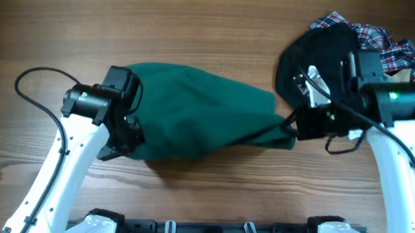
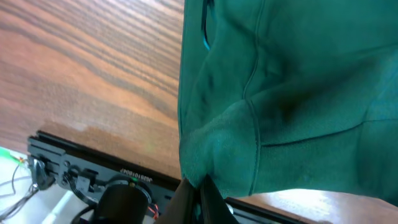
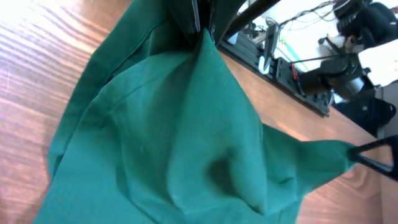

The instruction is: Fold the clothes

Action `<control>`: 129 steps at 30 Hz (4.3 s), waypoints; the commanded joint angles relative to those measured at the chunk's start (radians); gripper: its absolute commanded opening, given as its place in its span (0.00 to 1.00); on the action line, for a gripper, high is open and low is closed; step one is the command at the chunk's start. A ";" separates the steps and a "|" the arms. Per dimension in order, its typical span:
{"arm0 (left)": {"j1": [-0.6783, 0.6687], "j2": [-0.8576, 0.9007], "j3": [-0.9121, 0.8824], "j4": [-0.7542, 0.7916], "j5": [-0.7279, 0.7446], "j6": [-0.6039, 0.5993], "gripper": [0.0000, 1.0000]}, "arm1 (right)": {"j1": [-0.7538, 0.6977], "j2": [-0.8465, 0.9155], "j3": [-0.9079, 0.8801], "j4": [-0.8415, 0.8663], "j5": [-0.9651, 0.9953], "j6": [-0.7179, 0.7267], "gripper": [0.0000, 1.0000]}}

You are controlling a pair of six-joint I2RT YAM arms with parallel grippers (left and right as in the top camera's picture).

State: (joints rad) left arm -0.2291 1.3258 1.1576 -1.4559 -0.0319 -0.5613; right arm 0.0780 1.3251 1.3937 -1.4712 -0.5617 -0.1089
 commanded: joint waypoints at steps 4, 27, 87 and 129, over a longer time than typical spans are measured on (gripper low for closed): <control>-0.017 -0.072 -0.015 -0.011 0.103 -0.024 0.04 | 0.003 -0.065 -0.068 -0.030 -0.023 0.015 0.04; -0.018 -0.242 -0.324 0.258 -0.052 -0.294 0.04 | 0.003 -0.063 -0.381 0.496 -0.023 0.058 0.05; 1.000 -0.217 -0.110 0.466 0.248 0.061 0.84 | 1.081 0.583 -0.326 1.661 0.641 0.562 0.78; 0.514 0.344 -0.110 0.690 0.474 0.580 0.79 | 0.670 0.007 -0.324 0.823 0.377 0.426 0.04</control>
State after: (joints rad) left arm 0.2886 1.6592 1.0382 -0.7757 0.4183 -0.0109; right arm 0.7490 1.3319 1.0664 -0.6537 -0.1646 0.3344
